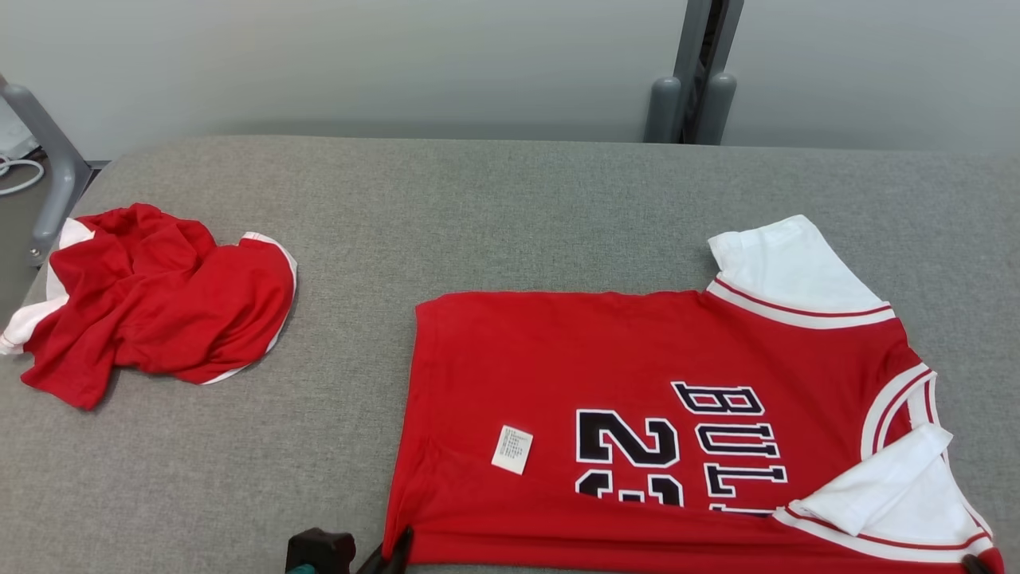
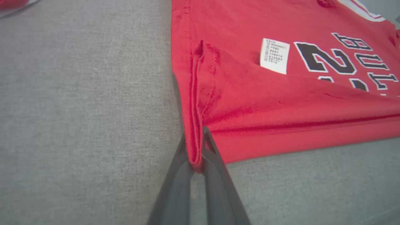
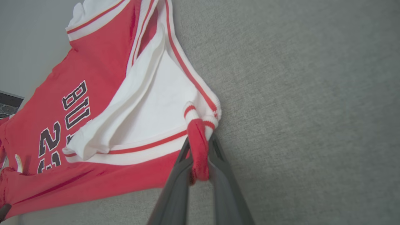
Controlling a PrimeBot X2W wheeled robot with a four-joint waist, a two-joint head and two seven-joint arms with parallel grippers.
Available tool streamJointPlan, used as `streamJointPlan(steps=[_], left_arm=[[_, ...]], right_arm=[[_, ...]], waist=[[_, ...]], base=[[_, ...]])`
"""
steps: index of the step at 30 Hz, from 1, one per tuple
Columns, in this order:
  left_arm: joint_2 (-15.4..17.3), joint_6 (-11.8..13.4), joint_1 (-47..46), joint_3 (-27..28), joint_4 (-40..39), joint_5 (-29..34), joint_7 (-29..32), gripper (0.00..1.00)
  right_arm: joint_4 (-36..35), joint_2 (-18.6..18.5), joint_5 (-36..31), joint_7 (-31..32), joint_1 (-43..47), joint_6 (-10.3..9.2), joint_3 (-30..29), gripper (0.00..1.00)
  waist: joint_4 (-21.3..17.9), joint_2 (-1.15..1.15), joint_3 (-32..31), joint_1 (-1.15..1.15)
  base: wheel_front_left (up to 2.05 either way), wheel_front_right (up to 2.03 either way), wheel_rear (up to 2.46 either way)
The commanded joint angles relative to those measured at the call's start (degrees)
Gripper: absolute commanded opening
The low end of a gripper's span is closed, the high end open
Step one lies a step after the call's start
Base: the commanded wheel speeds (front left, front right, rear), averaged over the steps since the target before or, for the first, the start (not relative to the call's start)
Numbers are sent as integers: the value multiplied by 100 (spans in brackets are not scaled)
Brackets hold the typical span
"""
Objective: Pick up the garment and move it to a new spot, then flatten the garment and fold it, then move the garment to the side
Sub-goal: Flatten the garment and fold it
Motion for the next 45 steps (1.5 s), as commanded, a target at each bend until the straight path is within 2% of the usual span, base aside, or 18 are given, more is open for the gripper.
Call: streamJointPlan(steps=[1, 6, 7, 8, 9, 10, 19, 24, 29, 35, 38, 45], left_arm=[[221, 159, 159, 56, -171, -1, 68, 0], [360, 282, 360, -13, -541, -7, 243, 0], [386, 300, 389, -39, -587, -1, 300, 4], [410, 315, 396, -70, -640, 19, 349, 38], [423, 339, 390, -72, -702, 32, 365, 66], [419, 351, 390, -67, -754, 38, 362, 100], [580, 503, 358, 78, -1195, -53, 497, 100], [641, 721, 144, 413, -1497, 5, 254, 100], [441, 880, -124, 804, -1690, 44, -318, 100], [-9, 593, -270, 1101, -1666, 101, -850, 100], [-250, 628, -349, 1225, -1379, 413, -910, 100], [-499, 535, -676, 1268, -415, 848, -918, 100]], right_arm=[[-118, -55, -74, 122, 193, -33, -265, 0], [-291, 160, -222, 415, 401, -33, -730, 0], [-320, 218, -301, 455, 417, -33, -860, 14], [-354, 278, -369, 528, 422, -33, -969, 100], [-390, 364, -428, 603, 427, -32, -1079, 100], [-439, 442, -504, 679, 424, -25, -1168, 100], [-1102, 977, -1529, 1035, 172, -16, -2173, 100], [-1670, 1060, -2355, 743, -174, -17, -2324, 100], [-1966, 1067, -2968, 201, -656, -17, -2136, 100], [-1943, 977, -3693, -699, -1273, -18, -1609, 100], [-1771, 986, -4228, -1226, -1520, -18, -1346, 100], [-1470, 1266, -4606, -1512, -1671, -18, -1091, 100]], waist=[[-21, 0, 47, 0], [-6, 0, 106, 0], [4, 0, 112, 0], [14, 0, 116, 0], [25, 0, 116, 0], [35, 0, 113, 0], [76, 0, 0, 0], [60, 0, -85, 0], [0, 0, -115, 0], [-108, 0, -66, 0], [-159, 0, -33, 0], [-331, 0, 106, 0]], base=[[0, 0, 0], [0, 0, 0], [0, 0, 0], [0, 0, 0], [0, 0, 0], [0, 0, 0], [0, 0, 0], [0, 0, 0], [0, 0, 0], [0, 0, 0], [0, 0, 0], [0, 0, 0]])
